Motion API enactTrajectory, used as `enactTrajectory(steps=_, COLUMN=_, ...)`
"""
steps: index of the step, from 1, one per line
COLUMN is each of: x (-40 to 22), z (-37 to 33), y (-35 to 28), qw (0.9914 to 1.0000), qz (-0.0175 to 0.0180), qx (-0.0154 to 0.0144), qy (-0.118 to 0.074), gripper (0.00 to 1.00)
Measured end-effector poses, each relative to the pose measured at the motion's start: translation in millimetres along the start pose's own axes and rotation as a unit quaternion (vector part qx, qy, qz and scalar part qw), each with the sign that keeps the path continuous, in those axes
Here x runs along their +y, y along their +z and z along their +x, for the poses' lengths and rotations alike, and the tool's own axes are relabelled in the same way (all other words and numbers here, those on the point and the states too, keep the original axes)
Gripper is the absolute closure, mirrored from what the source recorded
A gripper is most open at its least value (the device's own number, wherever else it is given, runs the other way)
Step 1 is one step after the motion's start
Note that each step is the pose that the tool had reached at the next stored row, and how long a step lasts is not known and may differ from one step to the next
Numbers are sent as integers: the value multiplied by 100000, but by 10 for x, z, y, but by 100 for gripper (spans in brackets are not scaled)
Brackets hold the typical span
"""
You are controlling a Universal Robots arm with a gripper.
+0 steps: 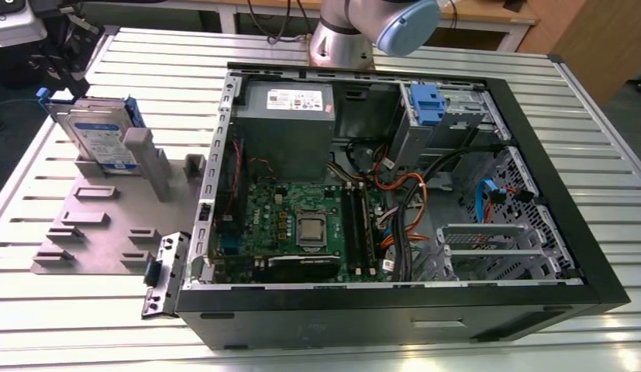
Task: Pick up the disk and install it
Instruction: 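Pick up the disk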
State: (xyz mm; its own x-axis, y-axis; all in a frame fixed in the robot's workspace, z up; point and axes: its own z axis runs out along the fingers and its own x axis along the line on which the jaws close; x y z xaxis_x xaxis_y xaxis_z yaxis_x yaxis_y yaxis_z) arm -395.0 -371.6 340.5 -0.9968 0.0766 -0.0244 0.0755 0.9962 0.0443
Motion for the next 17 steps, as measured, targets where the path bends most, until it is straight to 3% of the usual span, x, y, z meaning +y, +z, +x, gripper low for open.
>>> enactTrajectory(steps=7, x=0, z=1, y=2, qw=100000, qz=-1, qx=1, qy=-67, gripper=89)
enactTrajectory(steps=11, x=0, z=1, y=3, qw=99970, qz=-62, qx=106, qy=-2438, gripper=89)
enactTrajectory(steps=14, x=0, z=1, y=5, qw=99869, qz=-126, qx=227, qy=-5108, gripper=89)
enactTrajectory(steps=17, x=0, z=1, y=10, qw=99692, qz=-195, qx=342, qy=-7837, gripper=89)
